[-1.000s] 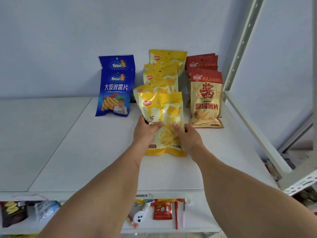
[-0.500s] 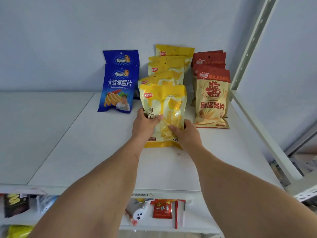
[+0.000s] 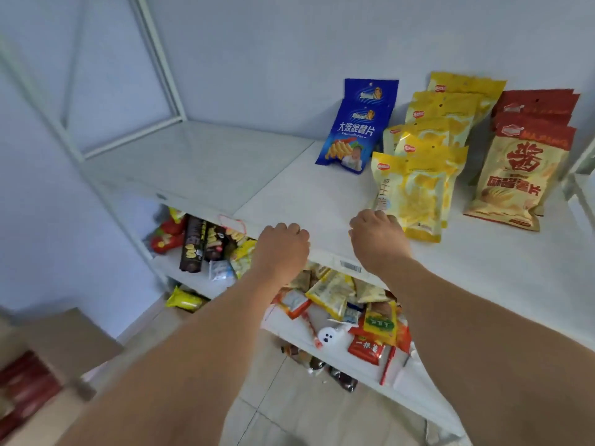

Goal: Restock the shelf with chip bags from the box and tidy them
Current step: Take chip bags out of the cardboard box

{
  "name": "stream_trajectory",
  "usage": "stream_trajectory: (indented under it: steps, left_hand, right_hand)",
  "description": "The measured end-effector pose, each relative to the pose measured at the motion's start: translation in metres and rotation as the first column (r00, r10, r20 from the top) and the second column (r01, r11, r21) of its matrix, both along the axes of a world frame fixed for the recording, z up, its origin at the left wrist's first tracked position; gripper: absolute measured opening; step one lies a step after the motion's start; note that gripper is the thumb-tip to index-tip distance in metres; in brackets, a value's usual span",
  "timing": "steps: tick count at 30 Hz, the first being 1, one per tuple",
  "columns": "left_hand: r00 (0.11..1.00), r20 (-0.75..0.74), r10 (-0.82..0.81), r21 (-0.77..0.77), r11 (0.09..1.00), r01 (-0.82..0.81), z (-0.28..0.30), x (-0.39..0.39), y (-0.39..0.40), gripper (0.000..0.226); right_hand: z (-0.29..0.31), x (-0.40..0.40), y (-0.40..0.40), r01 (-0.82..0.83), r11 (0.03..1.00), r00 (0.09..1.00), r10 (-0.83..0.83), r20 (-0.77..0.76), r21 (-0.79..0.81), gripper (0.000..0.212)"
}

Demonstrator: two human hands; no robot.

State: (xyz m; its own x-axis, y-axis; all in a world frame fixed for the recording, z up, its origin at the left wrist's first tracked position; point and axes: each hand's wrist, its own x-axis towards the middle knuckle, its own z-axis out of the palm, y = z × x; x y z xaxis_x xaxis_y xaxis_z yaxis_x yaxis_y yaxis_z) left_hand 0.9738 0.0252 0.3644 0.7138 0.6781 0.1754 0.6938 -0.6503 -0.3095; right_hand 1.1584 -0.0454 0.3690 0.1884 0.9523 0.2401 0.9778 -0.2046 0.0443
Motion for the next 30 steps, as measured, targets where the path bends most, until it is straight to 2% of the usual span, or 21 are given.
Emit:
stream_trajectory:
  steps: [4,7,13,18,21,27,30]
  left_hand:
    - [0.983,-0.109,0.146,-0.029,0.988,-0.15,-0.023,-0.108,-0.025,0.028]
    - [0.954,-0.125,0.273,-0.053,0.958,-0.281,-0.038,-0.183,-0.044,0.026]
    - [0.885,-0.1,0.454,-0.078,0.883,-0.462,-0.059,-0.337,-0.091,0.027]
    - [0.803,-0.105,0.586,-0.139,0.791,-0.595,-0.079,-0.468,-0.119,0.028]
    - [0.759,-0.087,0.645,-0.168,0.742,-0.649,-0.092,-0.54,-0.129,0.026]
    - [0.627,-0.019,0.779,-0.28,0.597,-0.752,-0.116,-0.644,-0.129,0.031]
    - [0.545,0.028,0.838,-0.34,0.521,-0.783,-0.137,-0.685,-0.117,0.031]
  right_hand:
    - [-0.015,-0.098,0.001,-0.238,0.959,0.962,0.254,0.098,-0.152,0.028]
    - [-0.029,-0.172,0.004,-0.342,0.908,0.922,0.374,0.098,-0.242,0.032]
    - [-0.052,-0.326,0.018,-0.508,0.803,0.822,0.56,0.103,-0.312,0.032]
    - [-0.072,-0.46,0.023,-0.602,0.728,0.752,0.655,0.074,-0.327,0.041]
    - [-0.088,-0.532,0.026,-0.633,0.692,0.725,0.687,0.049,-0.348,0.035]
    - [-0.12,-0.643,0.047,-0.687,0.621,0.693,0.717,-0.081,-0.377,0.025]
    - [-0.135,-0.693,0.07,-0.694,0.609,0.707,0.678,-0.202,-0.384,0.023]
